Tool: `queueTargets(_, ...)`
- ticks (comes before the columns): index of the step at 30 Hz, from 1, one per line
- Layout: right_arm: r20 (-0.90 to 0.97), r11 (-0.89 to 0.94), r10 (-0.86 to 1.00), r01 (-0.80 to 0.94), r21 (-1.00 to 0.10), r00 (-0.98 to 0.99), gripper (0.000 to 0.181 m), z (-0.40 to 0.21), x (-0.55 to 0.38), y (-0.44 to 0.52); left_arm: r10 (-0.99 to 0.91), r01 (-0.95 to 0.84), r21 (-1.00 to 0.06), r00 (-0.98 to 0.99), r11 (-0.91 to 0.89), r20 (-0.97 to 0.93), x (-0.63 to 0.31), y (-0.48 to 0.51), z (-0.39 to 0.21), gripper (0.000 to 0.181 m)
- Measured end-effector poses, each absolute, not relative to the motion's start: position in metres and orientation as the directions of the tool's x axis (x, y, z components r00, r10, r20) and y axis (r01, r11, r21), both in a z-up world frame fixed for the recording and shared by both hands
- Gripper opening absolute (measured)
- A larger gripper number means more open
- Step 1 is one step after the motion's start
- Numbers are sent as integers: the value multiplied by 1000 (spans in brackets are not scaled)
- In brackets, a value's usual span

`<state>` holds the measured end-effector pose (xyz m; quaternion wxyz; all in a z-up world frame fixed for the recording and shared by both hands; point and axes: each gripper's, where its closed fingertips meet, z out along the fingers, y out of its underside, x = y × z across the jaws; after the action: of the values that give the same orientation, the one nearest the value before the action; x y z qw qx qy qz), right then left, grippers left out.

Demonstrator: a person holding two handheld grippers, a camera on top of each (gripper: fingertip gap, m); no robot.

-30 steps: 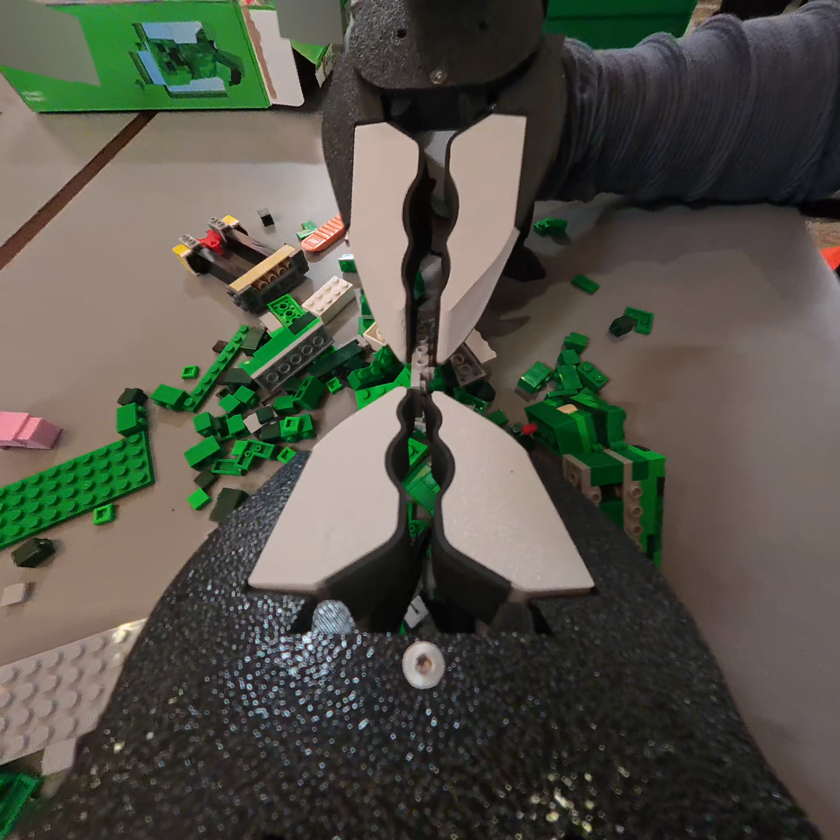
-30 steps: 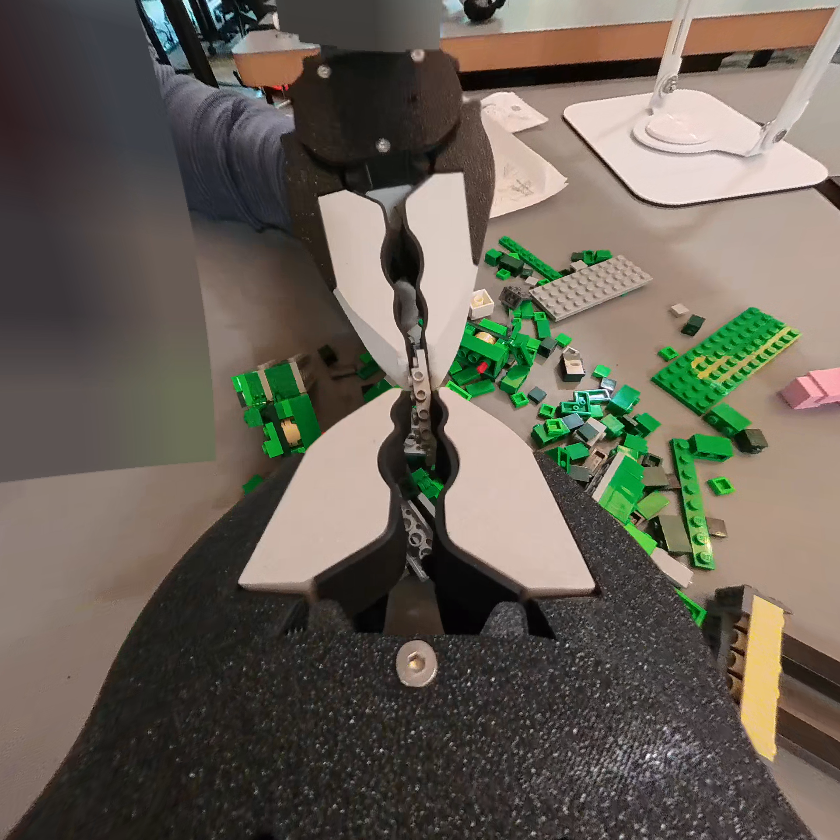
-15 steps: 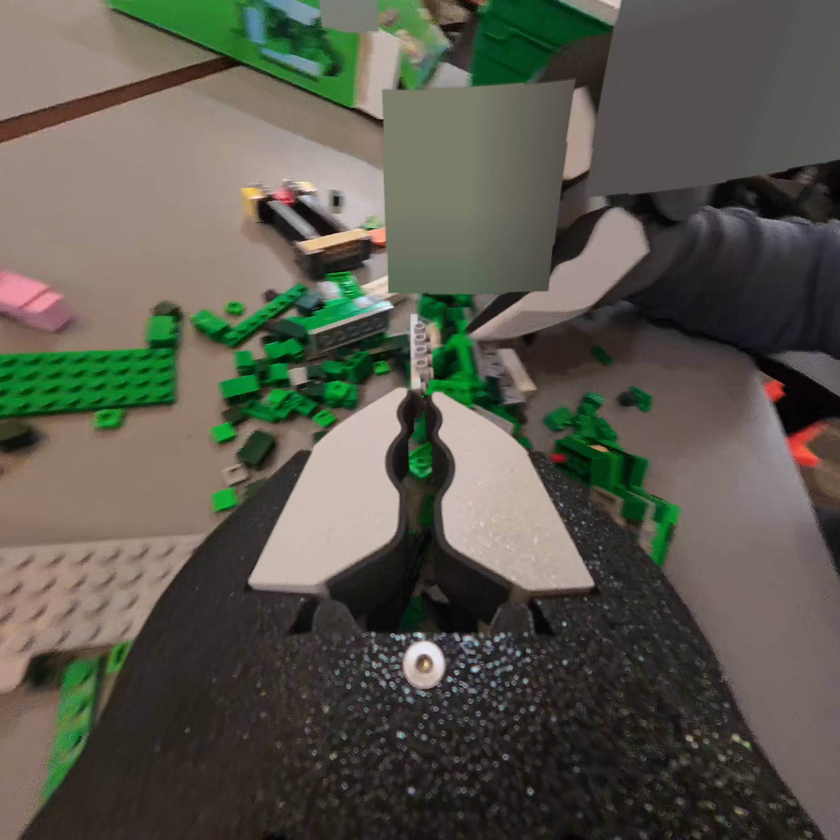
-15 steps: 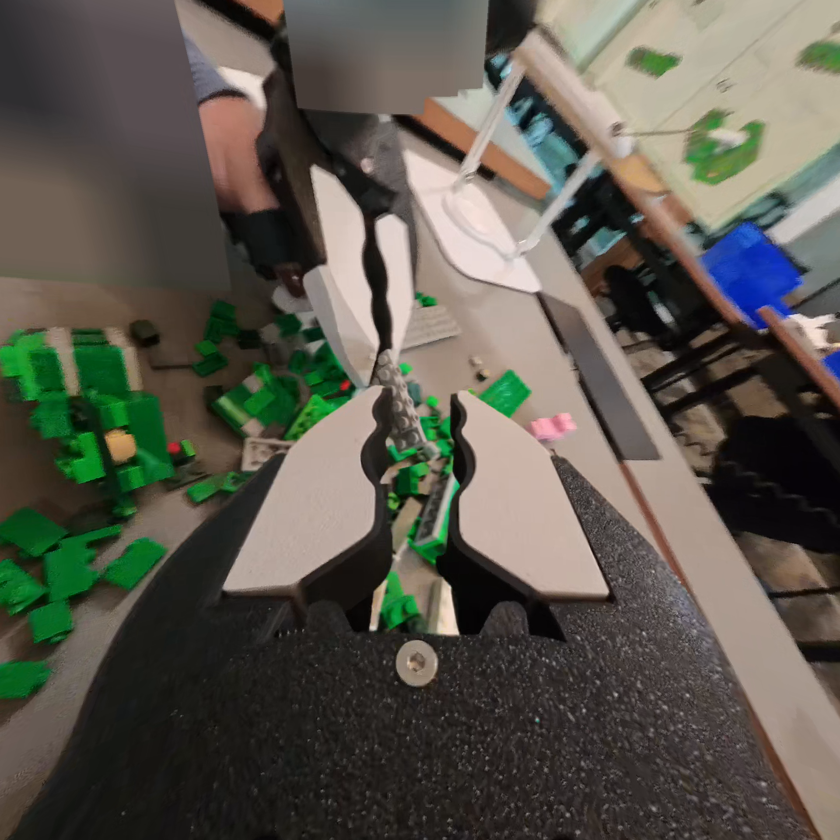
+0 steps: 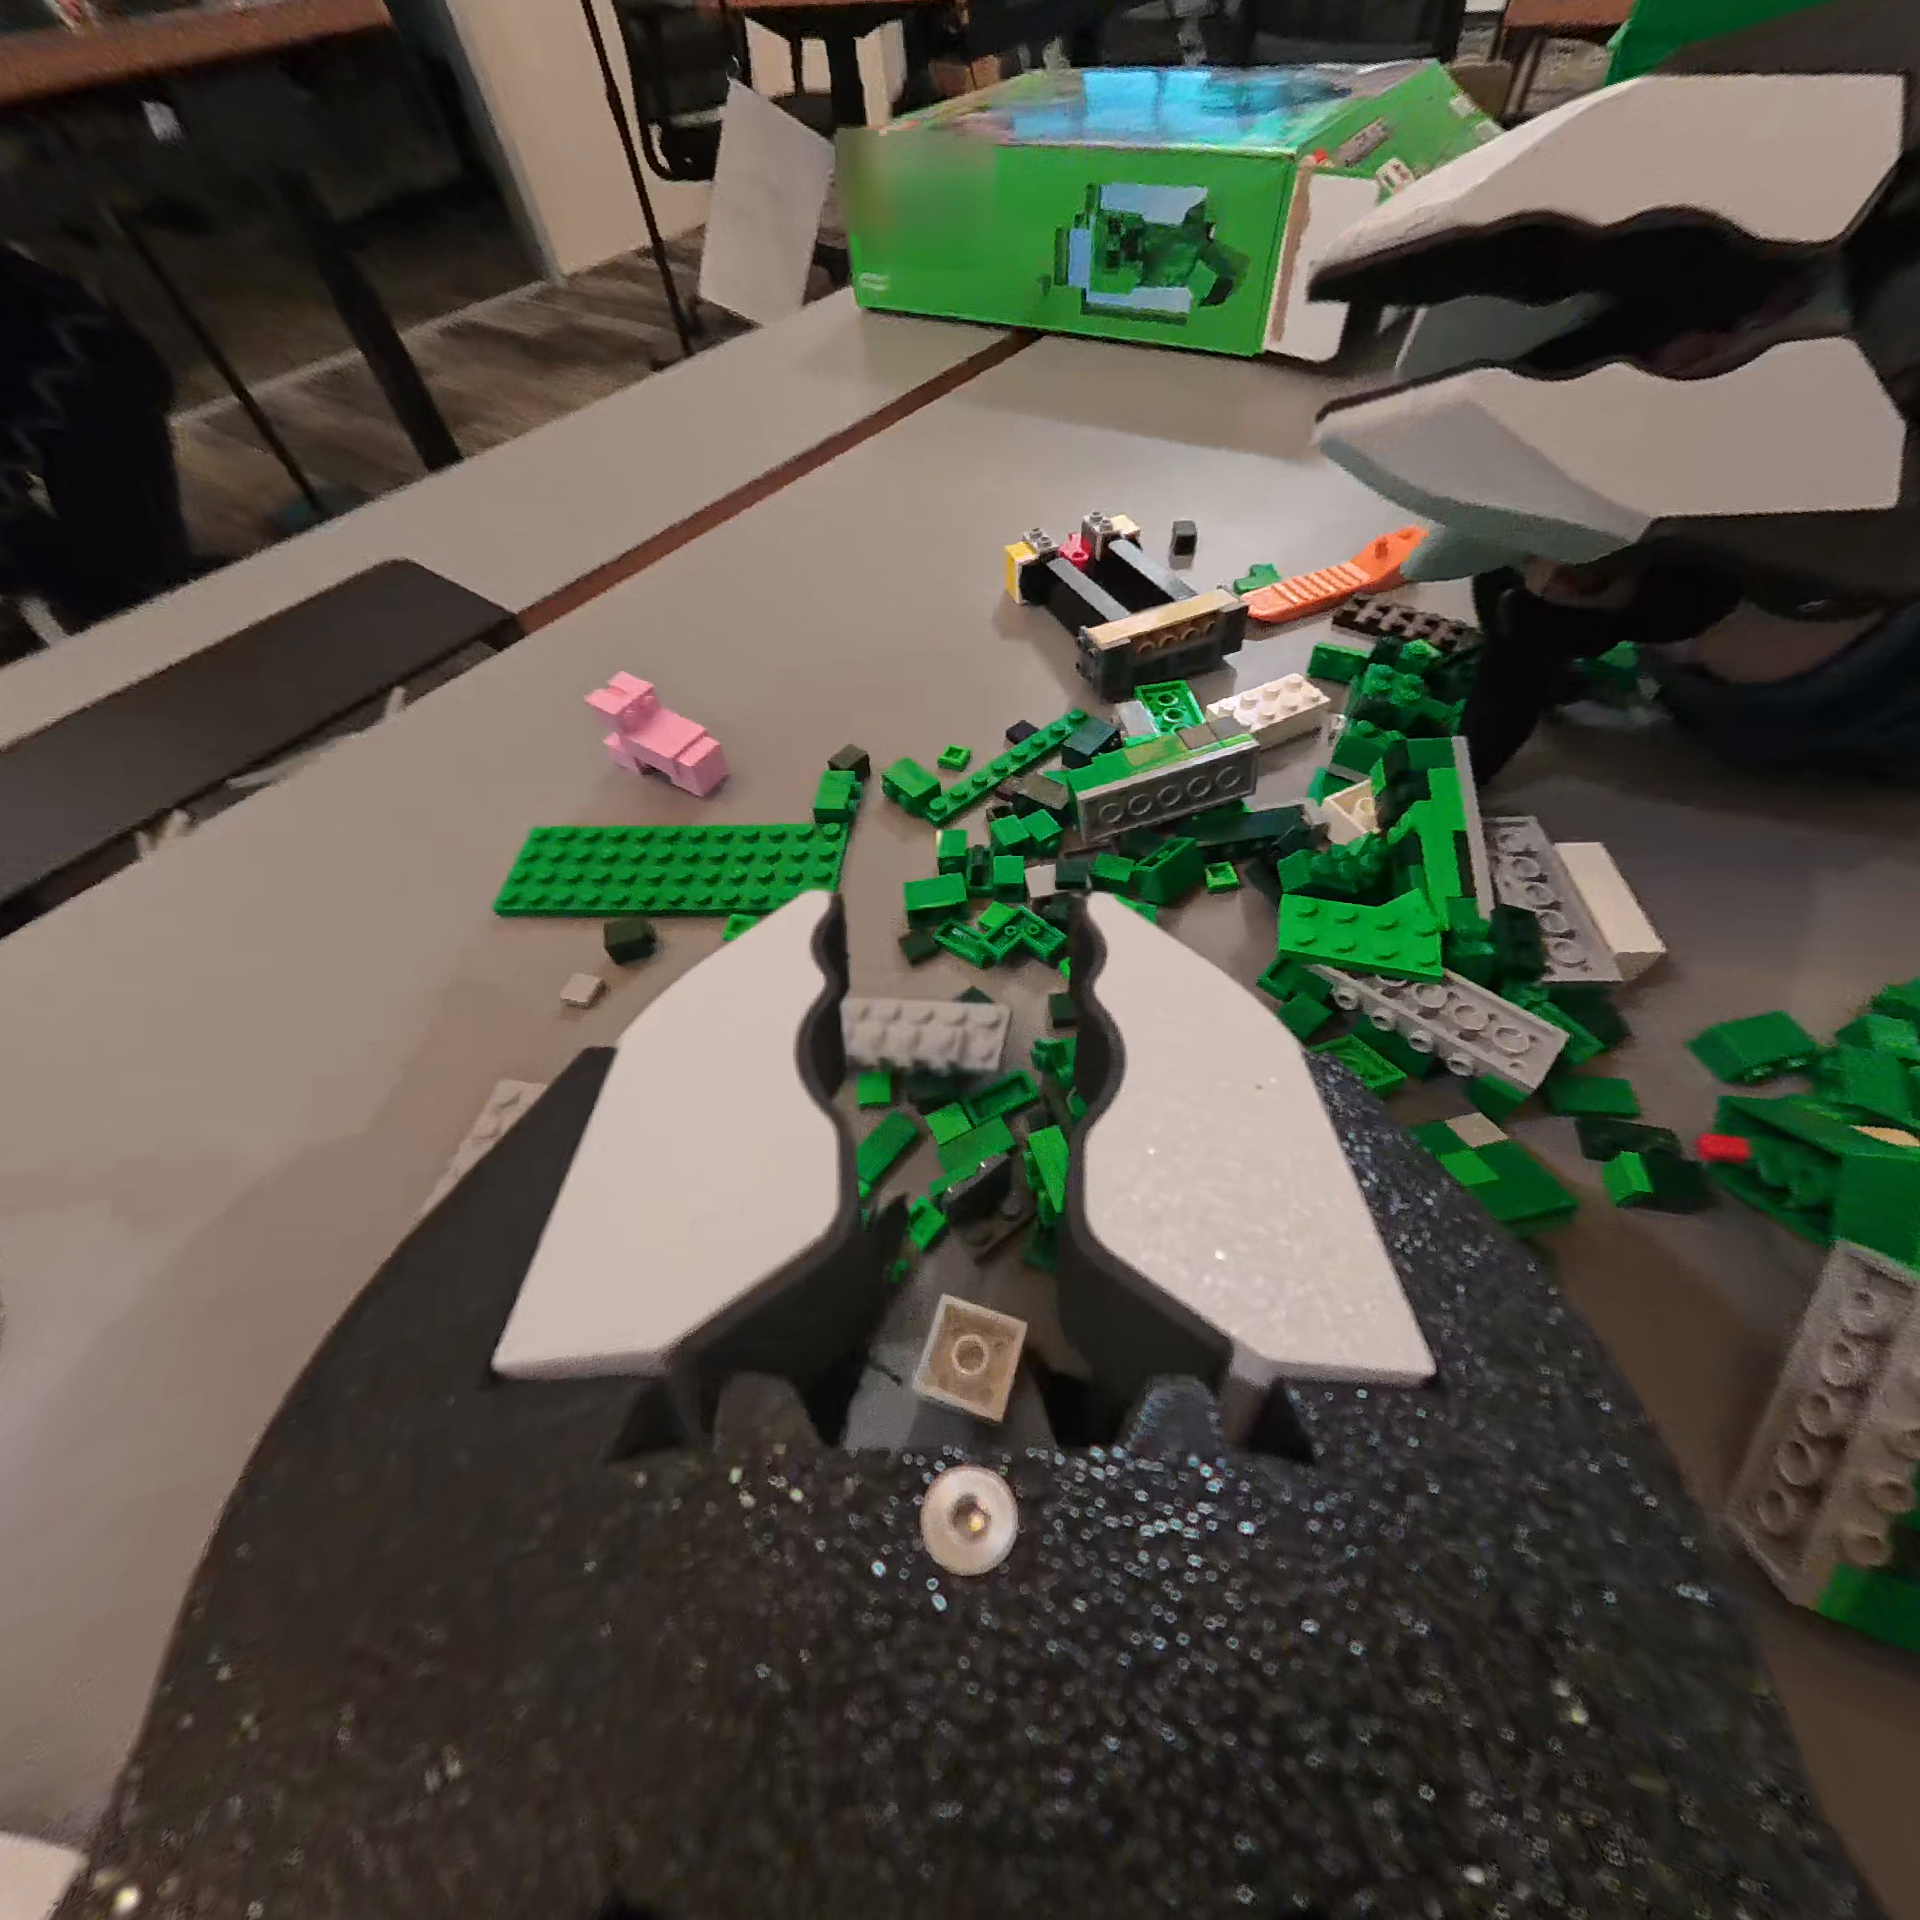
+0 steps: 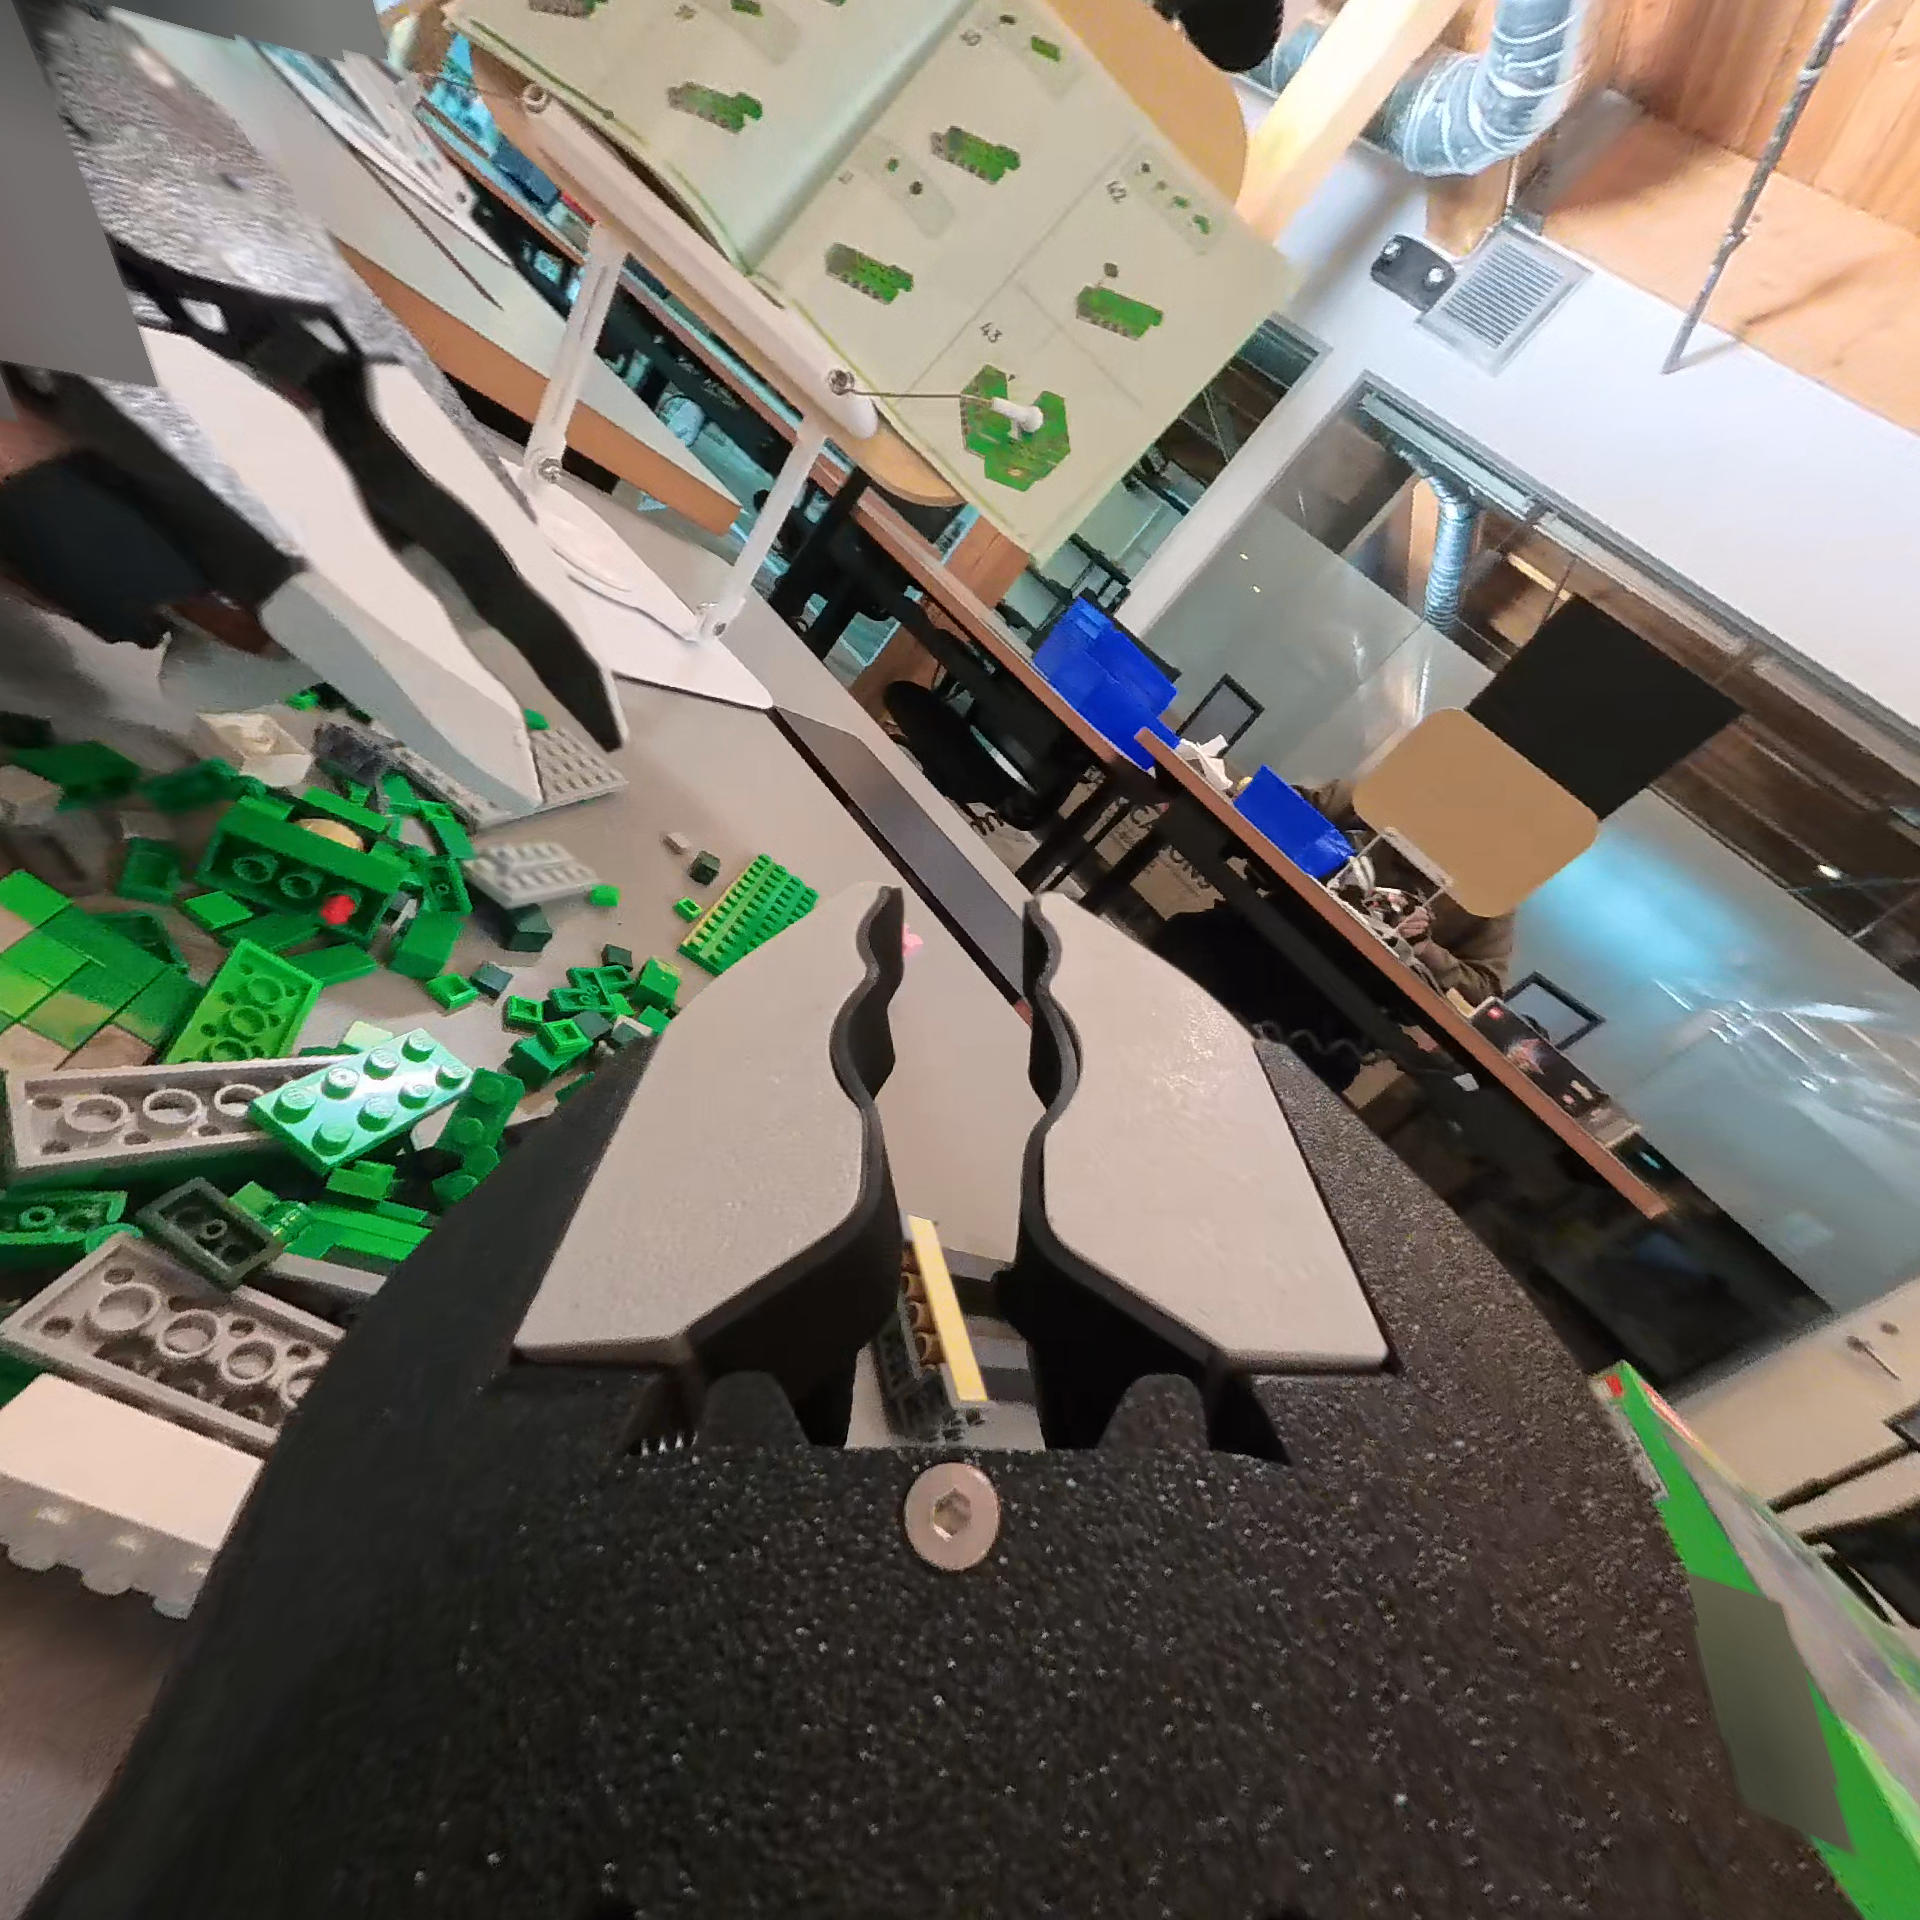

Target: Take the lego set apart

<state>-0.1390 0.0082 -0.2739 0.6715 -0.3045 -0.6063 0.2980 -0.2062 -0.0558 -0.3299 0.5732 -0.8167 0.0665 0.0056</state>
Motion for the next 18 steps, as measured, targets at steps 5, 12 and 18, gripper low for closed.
queueTargets(5,608,620,780,-43,-784,150,21,-259,-133,22,-67,-254,-954,967,-162,-246,-201,-61,-309,34)
queueTargets(12,524,520,838,68,-851,150,19,-230,-113,37,-143,-349,-937,929,-21,-342,-180,-66,-298,25)
queueTargets(18,409,388,906,169,-906,114,15,-267,-100,31,-119,-422,-903,896,76,-429,-176,-69,-291,0)
